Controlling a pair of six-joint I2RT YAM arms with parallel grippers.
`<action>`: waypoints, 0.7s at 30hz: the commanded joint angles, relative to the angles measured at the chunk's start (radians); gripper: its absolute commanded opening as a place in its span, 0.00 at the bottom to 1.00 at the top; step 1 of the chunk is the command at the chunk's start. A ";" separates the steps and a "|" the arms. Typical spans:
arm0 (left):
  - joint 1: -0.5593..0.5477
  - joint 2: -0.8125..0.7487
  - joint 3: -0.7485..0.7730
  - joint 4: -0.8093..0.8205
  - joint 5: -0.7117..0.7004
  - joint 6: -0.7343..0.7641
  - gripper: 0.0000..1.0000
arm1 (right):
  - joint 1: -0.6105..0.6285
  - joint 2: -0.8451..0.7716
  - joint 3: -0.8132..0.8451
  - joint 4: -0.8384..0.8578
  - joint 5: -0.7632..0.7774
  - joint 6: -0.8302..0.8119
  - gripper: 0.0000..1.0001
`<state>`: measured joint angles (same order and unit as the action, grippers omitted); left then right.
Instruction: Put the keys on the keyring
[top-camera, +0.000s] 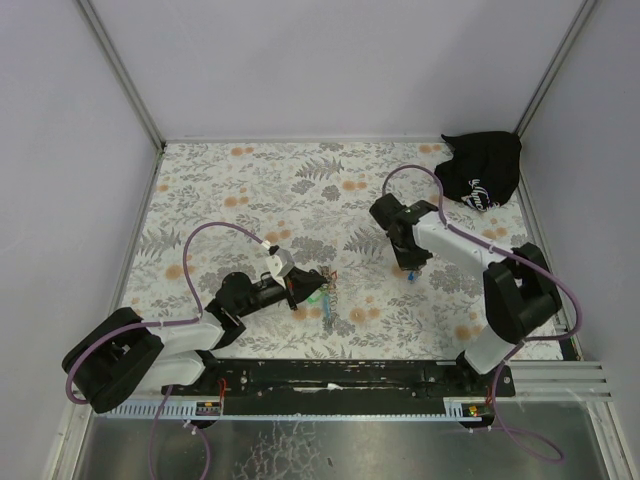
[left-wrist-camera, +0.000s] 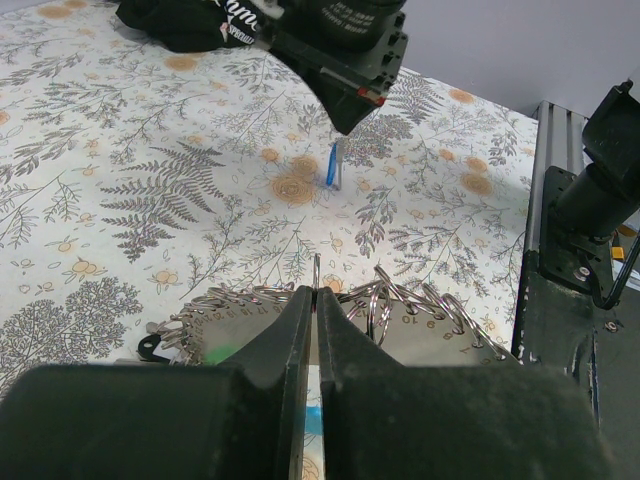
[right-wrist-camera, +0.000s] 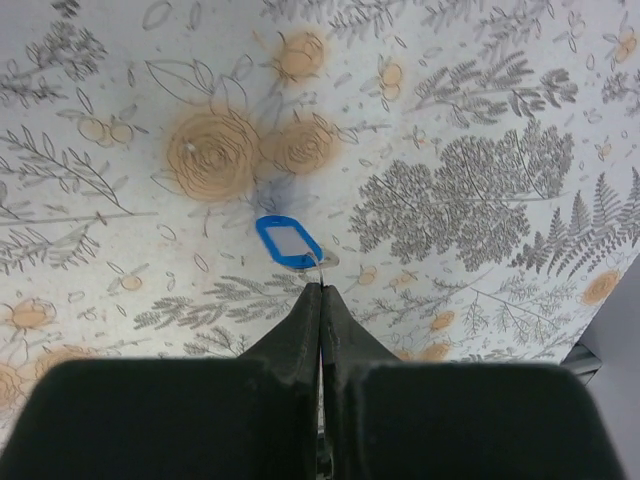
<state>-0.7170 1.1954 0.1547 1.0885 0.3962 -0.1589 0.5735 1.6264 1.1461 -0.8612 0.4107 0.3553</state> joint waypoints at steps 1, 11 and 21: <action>0.007 -0.024 0.014 0.047 -0.007 0.009 0.00 | 0.030 0.094 0.074 -0.001 -0.005 0.004 0.00; 0.006 -0.010 0.015 0.054 -0.008 0.009 0.00 | 0.123 0.273 0.159 0.179 -0.117 0.061 0.02; 0.006 -0.016 0.013 0.049 -0.016 0.013 0.00 | 0.126 0.214 0.150 0.251 -0.145 0.008 0.37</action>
<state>-0.7170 1.1946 0.1547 1.0859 0.3954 -0.1589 0.6952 1.9255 1.3052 -0.6418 0.2676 0.3939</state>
